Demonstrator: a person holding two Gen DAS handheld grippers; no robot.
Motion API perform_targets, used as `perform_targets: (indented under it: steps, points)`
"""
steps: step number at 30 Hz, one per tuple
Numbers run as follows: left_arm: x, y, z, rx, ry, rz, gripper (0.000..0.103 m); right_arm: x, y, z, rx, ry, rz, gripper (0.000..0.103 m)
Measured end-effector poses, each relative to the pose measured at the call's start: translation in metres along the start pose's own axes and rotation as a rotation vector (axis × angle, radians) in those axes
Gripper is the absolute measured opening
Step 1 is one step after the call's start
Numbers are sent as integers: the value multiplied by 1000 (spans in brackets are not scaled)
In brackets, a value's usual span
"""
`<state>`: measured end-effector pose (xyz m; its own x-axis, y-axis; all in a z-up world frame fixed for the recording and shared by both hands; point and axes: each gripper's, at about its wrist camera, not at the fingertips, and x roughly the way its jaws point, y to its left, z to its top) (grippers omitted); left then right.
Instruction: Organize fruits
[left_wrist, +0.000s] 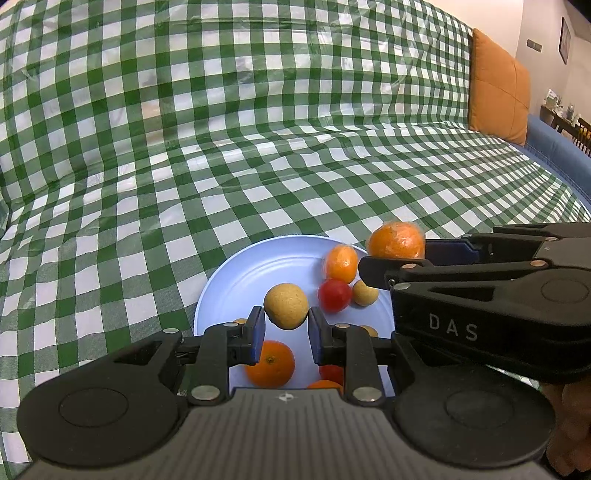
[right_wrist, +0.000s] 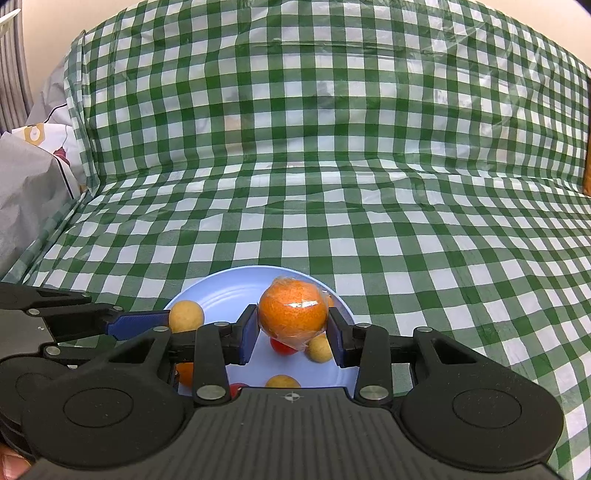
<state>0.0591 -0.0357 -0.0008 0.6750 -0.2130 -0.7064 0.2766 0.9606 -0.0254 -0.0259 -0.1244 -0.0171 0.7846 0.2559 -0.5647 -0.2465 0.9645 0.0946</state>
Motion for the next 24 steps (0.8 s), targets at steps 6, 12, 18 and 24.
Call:
perform_targets:
  steps: [6, 12, 18, 24]
  points:
    - [-3, 2, 0, 5, -10, 15, 36, -1, 1, 1, 15, -6, -2, 53]
    - [-15, 8, -4, -9, -27, 47, 47, -5, -1, 0, 31, -14, -12, 74]
    - [-44, 7, -13, 19, -91, 95, 76, -21, -8, -5, 67, -36, -39, 97]
    - [-69, 2, -27, 61, -134, 159, 83, -45, -14, -9, 71, -45, -57, 102]
